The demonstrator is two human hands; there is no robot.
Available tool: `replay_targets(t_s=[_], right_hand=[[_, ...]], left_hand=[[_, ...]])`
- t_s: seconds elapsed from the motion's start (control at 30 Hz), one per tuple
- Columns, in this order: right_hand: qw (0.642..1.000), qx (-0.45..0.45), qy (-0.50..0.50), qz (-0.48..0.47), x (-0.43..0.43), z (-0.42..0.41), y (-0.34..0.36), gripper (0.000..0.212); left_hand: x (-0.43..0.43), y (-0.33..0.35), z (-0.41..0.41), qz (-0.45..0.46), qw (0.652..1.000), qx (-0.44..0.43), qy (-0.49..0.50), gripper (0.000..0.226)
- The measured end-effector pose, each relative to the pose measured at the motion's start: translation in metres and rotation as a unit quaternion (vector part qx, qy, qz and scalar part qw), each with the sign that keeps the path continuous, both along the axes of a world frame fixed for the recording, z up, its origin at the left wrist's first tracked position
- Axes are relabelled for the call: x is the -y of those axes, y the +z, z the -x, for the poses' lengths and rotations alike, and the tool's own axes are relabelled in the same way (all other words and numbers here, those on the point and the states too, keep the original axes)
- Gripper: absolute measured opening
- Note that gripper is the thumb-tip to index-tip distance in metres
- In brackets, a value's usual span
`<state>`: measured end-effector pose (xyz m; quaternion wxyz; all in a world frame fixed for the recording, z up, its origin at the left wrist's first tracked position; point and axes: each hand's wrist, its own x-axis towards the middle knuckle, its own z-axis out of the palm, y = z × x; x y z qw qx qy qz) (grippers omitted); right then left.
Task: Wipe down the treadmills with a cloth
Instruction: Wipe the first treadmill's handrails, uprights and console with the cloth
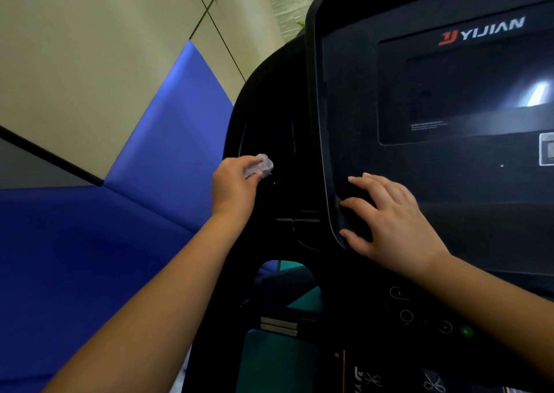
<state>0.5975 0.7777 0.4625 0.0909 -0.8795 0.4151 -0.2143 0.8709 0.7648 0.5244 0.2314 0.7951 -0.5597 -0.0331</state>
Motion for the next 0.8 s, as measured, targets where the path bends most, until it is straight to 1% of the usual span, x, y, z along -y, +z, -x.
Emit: replay_targets(t_s=[0.07,0.13,0.2,0.27,0.33,0.4,0.47,0.53,0.57,0.6,0.63,0.67,0.7,0.73,0.77,0.8], right_hand=[[1.0,0.006,-0.002,0.001,0.0,-0.001,0.0,0.046],[1.0,0.008,-0.003,0.001,0.0,-0.001,0.0,0.046],[1.0,0.008,-0.001,0.002,0.0,-0.001,-0.001,0.046],[1.0,0.005,0.0,0.002,0.0,-0.001,-0.001,0.046],[1.0,0.005,-0.001,0.002,0.0,0.0,-0.001,0.046],[1.0,0.004,0.001,0.005,0.001,0.0,-0.002,0.045],[1.0,0.004,0.002,0.006,0.001,0.001,-0.002,0.046],[1.0,0.004,0.003,0.005,0.001,0.001,-0.001,0.046],[1.0,0.003,0.004,0.004,0.001,0.001,-0.001,0.046],[1.0,0.002,0.004,0.003,0.001,0.001,-0.001,0.046],[1.0,0.002,0.003,0.002,0.001,0.002,-0.001,0.046],[1.0,0.003,0.002,0.003,0.001,0.002,-0.001,0.046],[1.0,0.005,0.002,0.004,0.001,0.002,-0.001,0.046],[1.0,0.006,0.003,0.005,0.001,0.001,-0.001,0.046],[1.0,0.005,0.002,0.005,0.001,0.001,-0.001,0.047],[1.0,0.004,0.002,0.006,0.001,0.001,-0.001,0.047]], left_hand=[[0.01,-0.013,0.001,-0.016,0.999,0.04,-0.033,0.022],[0.013,-0.018,0.005,-0.018,0.998,0.044,-0.035,0.014],[0.004,-0.024,0.005,-0.033,0.994,0.07,-0.078,0.019],[-0.013,-0.026,0.004,-0.095,0.98,0.111,-0.134,0.024],[-0.013,-0.022,-0.002,-0.152,0.967,0.123,-0.165,0.024],[0.007,-0.012,-0.004,-0.147,0.97,0.117,-0.153,0.021],[0.029,-0.006,-0.004,-0.106,0.981,0.095,-0.129,0.013],[0.033,-0.006,-0.003,-0.076,0.989,0.08,-0.1,0.017],[0.03,-0.008,-0.004,-0.088,0.988,0.073,-0.105,0.019],[0.025,-0.012,-0.009,-0.121,0.983,0.066,-0.12,0.021],[0.02,-0.012,-0.011,-0.169,0.972,0.078,-0.145,0.024],[0.015,-0.009,-0.012,-0.227,0.953,0.103,-0.17,0.027],[0.013,-0.007,-0.013,-0.256,0.935,0.145,-0.198,0.029],[0.013,-0.002,-0.013,-0.255,0.928,0.169,-0.214,0.029],[0.015,0.001,-0.012,-0.228,0.925,0.198,-0.231,0.027],[0.017,0.005,-0.013,-0.194,0.929,0.214,-0.232,0.023]])
